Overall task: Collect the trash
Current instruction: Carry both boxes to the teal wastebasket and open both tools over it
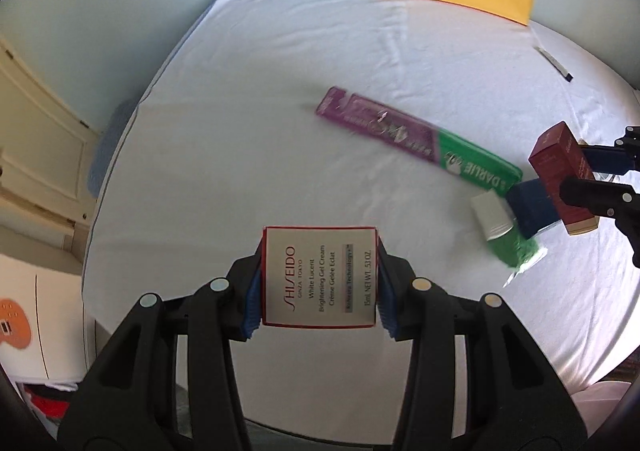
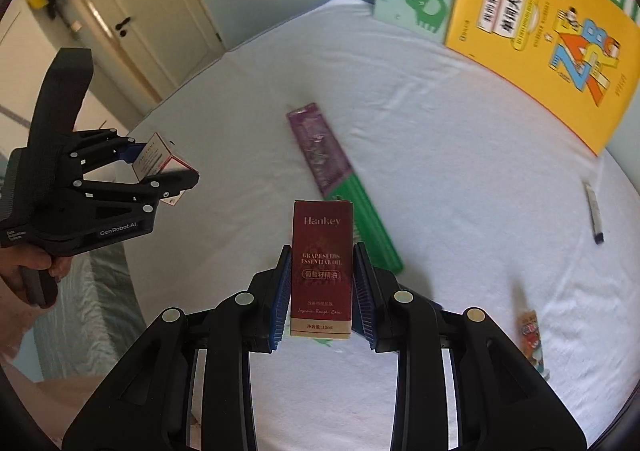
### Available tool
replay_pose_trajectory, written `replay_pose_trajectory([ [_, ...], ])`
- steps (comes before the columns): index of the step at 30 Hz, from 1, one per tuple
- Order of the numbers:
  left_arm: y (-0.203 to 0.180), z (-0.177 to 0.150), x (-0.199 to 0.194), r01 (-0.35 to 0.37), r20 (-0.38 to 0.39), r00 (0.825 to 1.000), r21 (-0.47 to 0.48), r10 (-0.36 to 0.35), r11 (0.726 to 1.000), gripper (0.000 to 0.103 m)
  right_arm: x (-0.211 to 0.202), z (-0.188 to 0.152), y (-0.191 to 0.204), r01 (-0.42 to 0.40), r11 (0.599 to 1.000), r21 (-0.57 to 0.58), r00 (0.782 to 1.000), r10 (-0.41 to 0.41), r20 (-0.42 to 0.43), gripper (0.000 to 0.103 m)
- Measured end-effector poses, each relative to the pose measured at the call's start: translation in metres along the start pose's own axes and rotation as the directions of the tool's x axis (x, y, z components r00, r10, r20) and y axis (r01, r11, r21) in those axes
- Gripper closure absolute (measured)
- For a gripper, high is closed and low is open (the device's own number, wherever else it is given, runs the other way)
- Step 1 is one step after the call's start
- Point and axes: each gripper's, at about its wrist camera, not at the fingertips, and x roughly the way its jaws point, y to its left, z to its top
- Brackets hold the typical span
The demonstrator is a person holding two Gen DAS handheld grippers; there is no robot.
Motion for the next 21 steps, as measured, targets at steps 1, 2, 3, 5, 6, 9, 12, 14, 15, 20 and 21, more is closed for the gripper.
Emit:
replay_pose_trajectory([
  [1,0.011,-0.011,-0.002,-0.012,-0.008,1.0,-0.032,0.012,0.999,0.06,0.003,0.003,0.009,-0.017,1.0,-0.026,1.0,0.017,-0.006,0.072],
  [2,0.021,-0.021,-0.004,-0.022,-0.015,1.0,-0.06,0.021,0.998,0.06,0.007,0.006,0.019,-0.033,0.998,-0.052,0.999,0.032,-0.012,0.072],
  [3,0.031,-0.03,-0.005,-0.032,-0.022,0.999,-0.089,0.031,0.996,0.06,0.011,0.01,0.03,-0.051,0.995,-0.08,0.999,0.049,-0.019,0.072],
  [5,0.05,-0.052,-0.008,-0.058,-0.042,0.998,-0.147,0.052,0.987,0.06,0.019,0.016,0.052,-0.088,0.987,-0.133,0.996,0.084,-0.035,0.072],
  [6,0.059,-0.062,-0.01,-0.067,-0.051,0.997,-0.174,0.059,0.982,0.06,0.025,0.019,0.065,-0.109,0.981,-0.162,0.994,0.104,-0.044,0.072],
  [9,0.087,-0.096,-0.015,-0.105,-0.083,0.993,-0.252,0.086,0.962,0.06,0.035,0.023,0.1,-0.158,0.961,-0.229,0.987,0.146,-0.069,0.072],
  [12,0.109,-0.127,-0.02,-0.139,-0.112,0.988,-0.317,0.108,0.938,0.06,0.047,0.029,0.136,-0.208,0.932,-0.297,0.977,0.186,-0.101,0.072],
  [14,0.125,-0.149,-0.023,-0.161,-0.133,0.984,-0.364,0.119,0.917,0.06,0.056,0.032,0.159,-0.24,0.909,-0.34,0.97,0.209,-0.125,0.072],
  [15,0.132,-0.158,-0.025,-0.171,-0.142,0.982,-0.385,0.125,0.907,0.06,0.061,0.034,0.173,-0.259,0.894,-0.365,0.965,0.222,-0.14,0.072],
  [20,0.163,-0.206,-0.034,-0.219,-0.183,0.972,-0.484,0.147,0.847,0.06,0.078,0.043,0.226,-0.328,0.828,-0.455,0.944,0.263,-0.201,0.072],
  [21,0.168,-0.213,-0.035,-0.227,-0.19,0.97,-0.502,0.15,0.835,0.06,0.083,0.044,0.238,-0.344,0.811,-0.474,0.938,0.271,-0.217,0.072],
])
